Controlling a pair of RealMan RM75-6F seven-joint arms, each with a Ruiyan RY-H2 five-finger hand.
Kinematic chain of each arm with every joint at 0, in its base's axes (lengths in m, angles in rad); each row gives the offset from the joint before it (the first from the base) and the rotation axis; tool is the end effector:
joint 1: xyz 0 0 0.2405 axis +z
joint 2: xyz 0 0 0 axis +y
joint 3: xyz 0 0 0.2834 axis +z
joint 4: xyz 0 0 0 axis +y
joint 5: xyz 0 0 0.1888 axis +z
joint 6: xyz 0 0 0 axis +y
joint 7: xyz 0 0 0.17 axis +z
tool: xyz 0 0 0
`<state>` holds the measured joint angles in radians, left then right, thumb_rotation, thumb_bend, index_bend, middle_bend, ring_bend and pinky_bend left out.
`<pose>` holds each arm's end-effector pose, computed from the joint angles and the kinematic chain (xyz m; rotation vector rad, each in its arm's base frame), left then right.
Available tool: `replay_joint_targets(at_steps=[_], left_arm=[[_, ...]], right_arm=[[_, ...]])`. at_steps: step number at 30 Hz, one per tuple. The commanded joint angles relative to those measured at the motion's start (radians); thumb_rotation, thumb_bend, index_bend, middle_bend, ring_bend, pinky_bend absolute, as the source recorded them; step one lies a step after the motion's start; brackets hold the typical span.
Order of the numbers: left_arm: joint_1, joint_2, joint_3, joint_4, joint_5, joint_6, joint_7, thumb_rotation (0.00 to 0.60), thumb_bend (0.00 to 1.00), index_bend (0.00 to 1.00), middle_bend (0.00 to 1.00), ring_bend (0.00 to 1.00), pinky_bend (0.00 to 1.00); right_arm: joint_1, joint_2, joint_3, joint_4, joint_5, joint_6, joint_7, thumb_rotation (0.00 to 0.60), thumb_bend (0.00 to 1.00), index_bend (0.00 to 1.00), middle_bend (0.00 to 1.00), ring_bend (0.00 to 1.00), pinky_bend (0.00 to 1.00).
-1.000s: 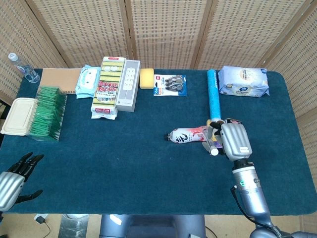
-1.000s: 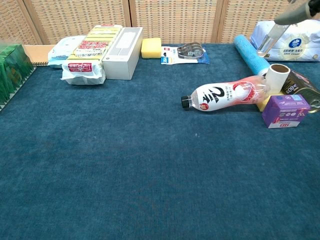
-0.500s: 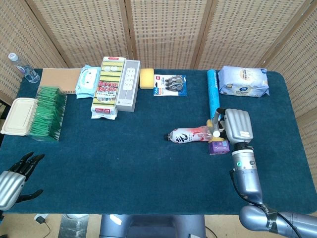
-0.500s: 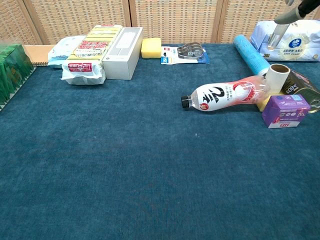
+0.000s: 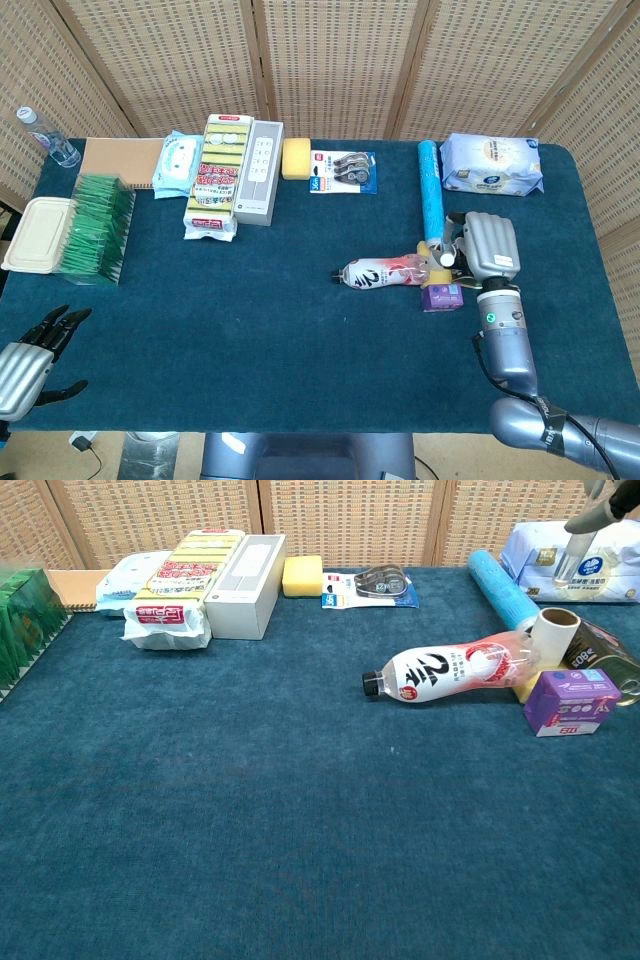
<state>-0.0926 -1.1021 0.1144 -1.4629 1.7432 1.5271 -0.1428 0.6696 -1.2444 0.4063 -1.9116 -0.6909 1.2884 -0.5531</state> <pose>-0.3287 0.1747 0.1722 -1.6766 -0.9021 -0.9206 -0.1665 -0.3871 0.1528 1.3210 -1.0409 0.9777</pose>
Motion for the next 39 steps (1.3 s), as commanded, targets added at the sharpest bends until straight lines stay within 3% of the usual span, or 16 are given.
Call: replay_joint_targets(at_steps=[1,39], left_arm=[[0.001,0.0,0.0,0.0,0.0,0.002,-0.001,0.6,0.11,0.0,0.16,0.08,0.29],[-0.004,-0.001,-0.009,-0.004,-0.021,-0.013,0.005,0.6,0.11,0.0,0.16,0.08,0.29]], right_arm=[[0.004,0.001,-0.007,0.008,0.017,-0.011,0.001,0.6,0.42,0.82,1.0,1.0,1.0],[0.098,-0.035,-0.046,0.135,0.15,-0.102,-0.015,0.6,0.42,0.82,1.0,1.0,1.0]])
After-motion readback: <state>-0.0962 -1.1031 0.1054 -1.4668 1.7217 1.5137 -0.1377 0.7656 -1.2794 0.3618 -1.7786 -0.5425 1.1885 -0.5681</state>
